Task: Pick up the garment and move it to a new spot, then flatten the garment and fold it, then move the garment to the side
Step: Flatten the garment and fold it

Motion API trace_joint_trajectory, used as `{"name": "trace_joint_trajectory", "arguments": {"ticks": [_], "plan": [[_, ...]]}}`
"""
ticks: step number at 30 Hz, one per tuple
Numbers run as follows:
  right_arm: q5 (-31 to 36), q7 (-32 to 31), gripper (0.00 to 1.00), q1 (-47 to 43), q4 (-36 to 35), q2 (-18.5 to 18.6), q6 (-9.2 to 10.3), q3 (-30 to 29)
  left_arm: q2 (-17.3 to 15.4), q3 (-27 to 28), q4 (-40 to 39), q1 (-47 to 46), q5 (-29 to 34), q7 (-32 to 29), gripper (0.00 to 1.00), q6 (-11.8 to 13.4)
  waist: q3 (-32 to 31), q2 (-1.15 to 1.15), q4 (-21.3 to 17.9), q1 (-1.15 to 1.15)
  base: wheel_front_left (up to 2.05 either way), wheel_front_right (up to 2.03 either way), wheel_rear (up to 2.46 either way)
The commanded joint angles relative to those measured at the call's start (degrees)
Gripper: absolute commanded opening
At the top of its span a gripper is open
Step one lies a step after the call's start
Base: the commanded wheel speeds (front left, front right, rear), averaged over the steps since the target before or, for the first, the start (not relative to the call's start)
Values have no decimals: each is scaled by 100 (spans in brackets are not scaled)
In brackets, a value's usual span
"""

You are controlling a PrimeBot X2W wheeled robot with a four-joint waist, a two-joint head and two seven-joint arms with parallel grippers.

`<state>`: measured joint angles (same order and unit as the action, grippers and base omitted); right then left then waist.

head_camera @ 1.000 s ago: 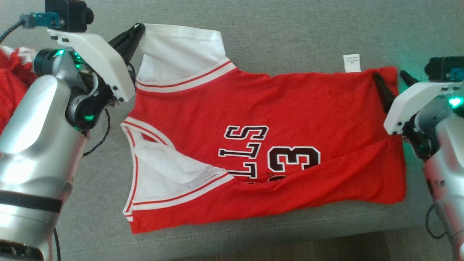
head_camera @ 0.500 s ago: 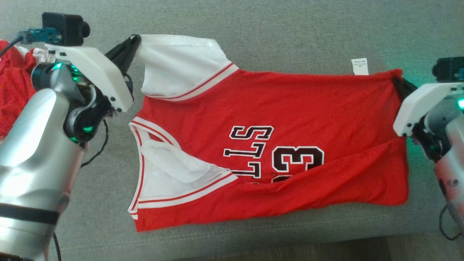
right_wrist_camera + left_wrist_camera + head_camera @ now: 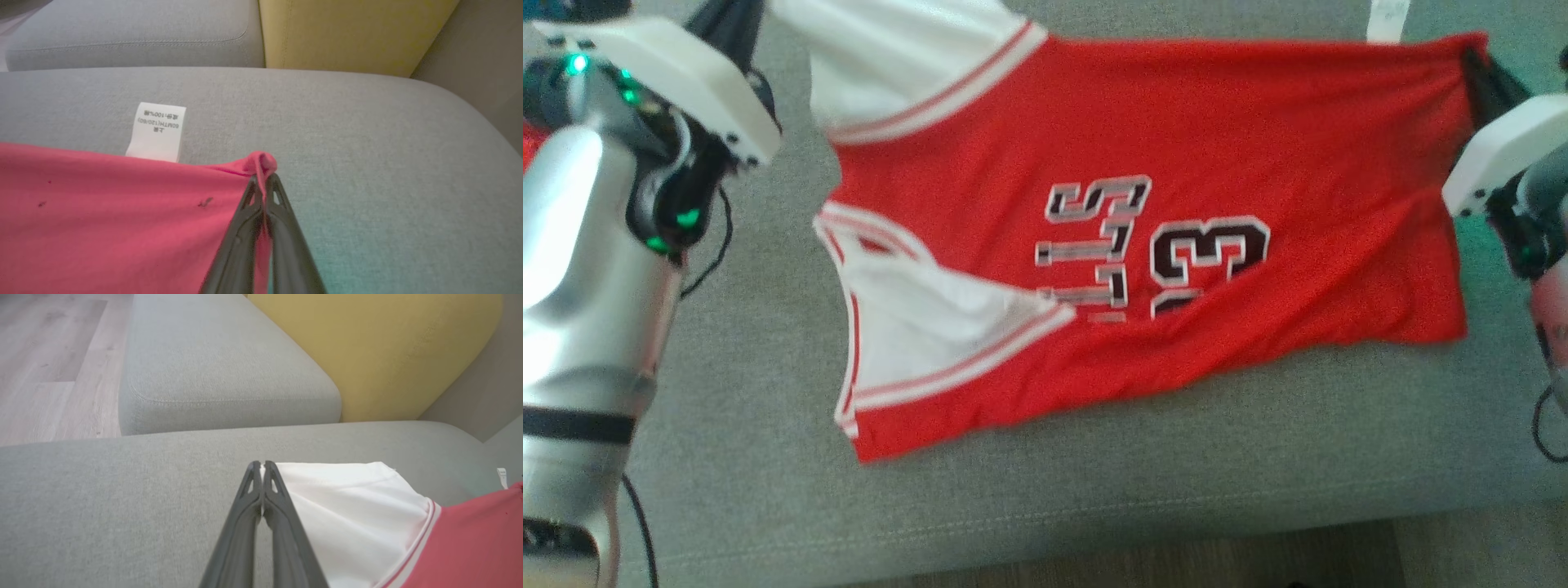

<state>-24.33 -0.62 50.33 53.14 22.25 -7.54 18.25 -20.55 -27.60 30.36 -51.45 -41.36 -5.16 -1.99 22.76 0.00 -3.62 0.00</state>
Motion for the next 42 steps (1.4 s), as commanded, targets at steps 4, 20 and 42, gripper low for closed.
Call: {"name": "trace_joint_trajectory", "arguments": {"ticks": [4, 20, 42], "plan": [[177, 356, 0, 391, 185, -29, 5, -27, -145, 300, 194, -611, 117, 357, 0, 38, 80, 0, -6, 0, 0, 0, 0], [-372, 1066, 0, -42, 467, 27, 5, 562, -186, -165, 566, -129, 133, 645, 0, -423, -450, 0, 179, 0, 0, 0, 0], [-2332, -466, 0, -1923, -1410, 1603, 5, 1831, -1819, -519, -3074, 2774, -720, -1283, 0, 29, -1233, 0, 514, 0, 0, 0, 0]]}}
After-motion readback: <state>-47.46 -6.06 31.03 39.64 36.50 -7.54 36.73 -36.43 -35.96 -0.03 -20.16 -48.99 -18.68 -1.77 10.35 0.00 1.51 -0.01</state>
